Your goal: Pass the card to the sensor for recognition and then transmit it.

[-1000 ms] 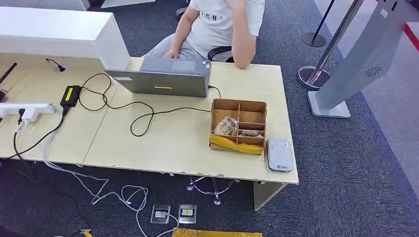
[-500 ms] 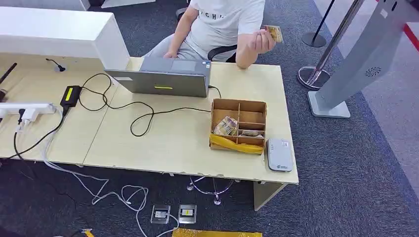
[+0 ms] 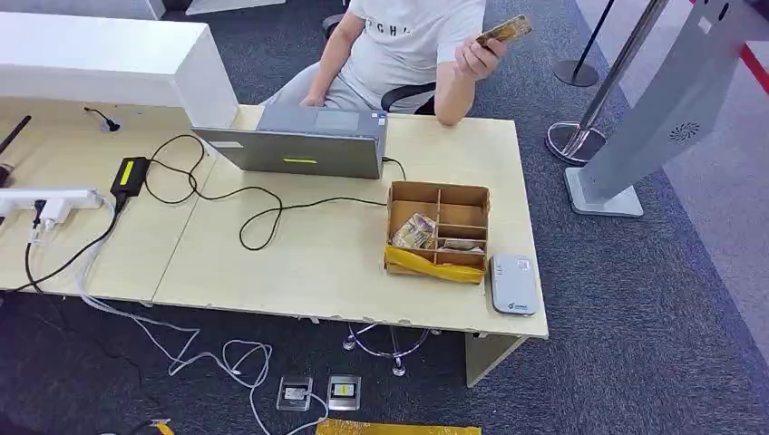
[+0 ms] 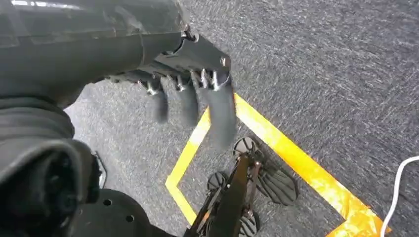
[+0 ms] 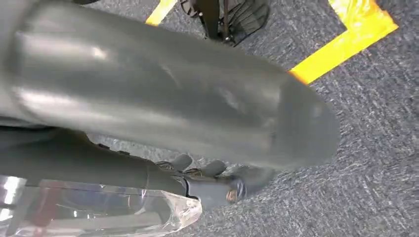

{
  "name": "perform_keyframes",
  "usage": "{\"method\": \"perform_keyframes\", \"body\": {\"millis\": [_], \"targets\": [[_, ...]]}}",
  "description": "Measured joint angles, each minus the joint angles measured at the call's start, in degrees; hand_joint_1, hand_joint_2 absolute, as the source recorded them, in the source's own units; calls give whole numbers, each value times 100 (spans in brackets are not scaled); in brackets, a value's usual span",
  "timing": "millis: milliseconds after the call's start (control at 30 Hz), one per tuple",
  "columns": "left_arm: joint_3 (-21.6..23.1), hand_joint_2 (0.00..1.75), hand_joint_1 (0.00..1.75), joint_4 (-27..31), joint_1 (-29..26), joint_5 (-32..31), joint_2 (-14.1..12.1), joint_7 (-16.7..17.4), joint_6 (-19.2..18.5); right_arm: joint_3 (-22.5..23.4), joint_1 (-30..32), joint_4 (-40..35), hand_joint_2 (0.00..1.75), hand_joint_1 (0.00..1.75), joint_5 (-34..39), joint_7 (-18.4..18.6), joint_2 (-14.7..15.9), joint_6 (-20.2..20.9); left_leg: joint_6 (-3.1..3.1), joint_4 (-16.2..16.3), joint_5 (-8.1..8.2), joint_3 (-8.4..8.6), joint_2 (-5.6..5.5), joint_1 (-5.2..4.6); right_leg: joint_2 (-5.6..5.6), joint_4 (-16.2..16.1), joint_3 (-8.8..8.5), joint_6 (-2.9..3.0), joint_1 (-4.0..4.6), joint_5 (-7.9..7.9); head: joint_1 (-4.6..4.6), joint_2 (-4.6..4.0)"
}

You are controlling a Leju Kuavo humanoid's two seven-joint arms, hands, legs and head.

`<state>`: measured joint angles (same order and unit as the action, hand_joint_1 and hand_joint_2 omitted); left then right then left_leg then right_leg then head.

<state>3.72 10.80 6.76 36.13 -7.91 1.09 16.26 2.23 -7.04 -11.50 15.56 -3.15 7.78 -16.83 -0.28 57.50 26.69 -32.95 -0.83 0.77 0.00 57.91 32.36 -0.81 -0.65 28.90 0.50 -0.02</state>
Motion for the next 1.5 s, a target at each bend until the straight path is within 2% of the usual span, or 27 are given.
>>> {"method": "perform_keyframes", "body": {"millis": [267,367,467,600,667,833,1000,1033,1200,1333,1500], "targets": [[0,0,0,-2,-1,98,0,94,28,11,-16,0,0,0,453,-418,265,-42,1,1,0,-1,0,-3,0,0,-1,-1,-3,0,2,-2],[0,0,0,-2,0,120,0,94,-61,74,-136,0,0,0,750,-535,567,-61,2,1,1,0,0,-13,1,0,-1,-3,-13,-2,4,-2],[2,0,0,-2,-1,96,-2,94,-177,208,-438,-4,0,0,907,-407,1194,135,8,1,-3,0,2,-29,3,0,1,-15,-28,-10,2,0],[9,0,0,-2,-1,68,-11,42,-271,350,-982,-100,0,0,870,-409,2058,325,21,4,-11,0,3,-42,7,0,2,-31,-43,-20,0,0],[20,0,0,-2,1,63,-20,35,-289,369,-1237,-138,0,0,833,-363,2395,352,24,5,-13,1,3,-44,4,-1,2,-32,-44,-21,2,0],[88,0,0,-4,-9,20,-37,-20,-378,512,-1736,-291,0,0,784,-548,2947,404,30,5,-17,-13,0,-49,-2,3,9,-35,-48,-24,7,0],[182,0,0,-4,8,-98,-92,-129,-575,522,-2962,-520,0,0,314,-404,3681,673,32,4,-20,-12,8,-58,4,9,18,-36,-58,-28,2,0],[216,0,0,-4,7,-133,-98,-151,-621,514,-3234,-592,175,0,162,-387,3796,749,36,4,-22,-15,7,-57,2,10,16,-36,-57,-28,7,0],[348,0,0,-4,12,-262,-149,-293,-787,185,-4531,-969,175,0,-641,-367,4035,1465,43,4,-29,-22,-1,-55,-4,11,20,-38,-55,-29,2,-2],[431,0,0,-4,23,-269,-160,-317,-813,-118,-5027,-1331,175,0,-691,-223,4035,1488,45,5,-32,-25,-30,-50,-34,10,17,-38,-49,-28,2,0],[529,0,0,-4,21,-269,-166,-321,-813,-359,-5128,-1574,175,0,-630,-269,4035,1482,45,5,-31,-32,-32,-51,-35,9,20,-38,-50,-28,4,0]]}}
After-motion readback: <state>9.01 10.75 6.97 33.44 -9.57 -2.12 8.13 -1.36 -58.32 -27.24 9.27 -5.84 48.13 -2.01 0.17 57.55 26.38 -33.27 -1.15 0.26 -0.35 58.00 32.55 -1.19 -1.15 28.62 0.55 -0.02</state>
